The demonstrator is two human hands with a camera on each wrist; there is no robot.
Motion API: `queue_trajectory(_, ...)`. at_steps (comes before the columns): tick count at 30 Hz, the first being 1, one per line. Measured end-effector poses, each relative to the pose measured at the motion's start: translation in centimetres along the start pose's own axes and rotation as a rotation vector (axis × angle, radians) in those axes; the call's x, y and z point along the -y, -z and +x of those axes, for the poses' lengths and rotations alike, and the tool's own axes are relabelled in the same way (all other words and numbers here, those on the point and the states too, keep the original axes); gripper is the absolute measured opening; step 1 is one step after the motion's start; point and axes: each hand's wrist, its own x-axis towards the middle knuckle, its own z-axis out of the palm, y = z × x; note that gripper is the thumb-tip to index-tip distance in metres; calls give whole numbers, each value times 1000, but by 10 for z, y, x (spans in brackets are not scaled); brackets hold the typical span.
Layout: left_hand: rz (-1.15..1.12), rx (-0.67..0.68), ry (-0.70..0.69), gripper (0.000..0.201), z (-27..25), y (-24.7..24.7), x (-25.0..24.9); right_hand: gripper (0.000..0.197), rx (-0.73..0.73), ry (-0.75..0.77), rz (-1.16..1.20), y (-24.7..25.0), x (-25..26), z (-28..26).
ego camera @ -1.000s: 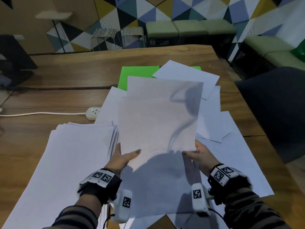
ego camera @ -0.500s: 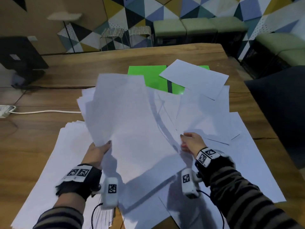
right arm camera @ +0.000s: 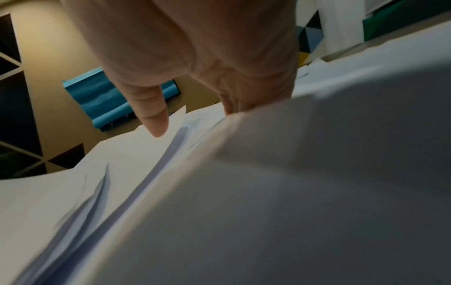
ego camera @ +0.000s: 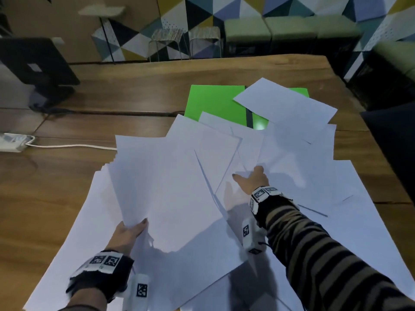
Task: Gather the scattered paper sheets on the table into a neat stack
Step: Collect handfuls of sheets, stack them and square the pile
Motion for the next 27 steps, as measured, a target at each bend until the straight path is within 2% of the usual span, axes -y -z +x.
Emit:
queue_trajectory(4,-37,34,28,21,3,2,0,95,-1,-28,143,-11,7,-3)
queue_trajectory(7,-55,58,21,18,3,1,-2,104,-34,29,136,-26,12,-9)
queue_trajectory(10,-53,71,11,16,1,1,-2,96,-66,41,120,-34,13,-15)
queue_trajectory(15,-24,81,-13,13,-4,0,-4,105,-77,1,203,-28,12,-17)
queue_trajectory(20,-17,70,-32,11,-5,1,-1,96,-114,18,305,-25,15,-20)
queue_trajectory(23,-12,71,-23,14,-7,-3,-1,87,-68,57,264,-25,18,-19)
queue_trajectory(27,7,106,-39,15,-10,-8,1,92,-35,42,151,-28,26,-19)
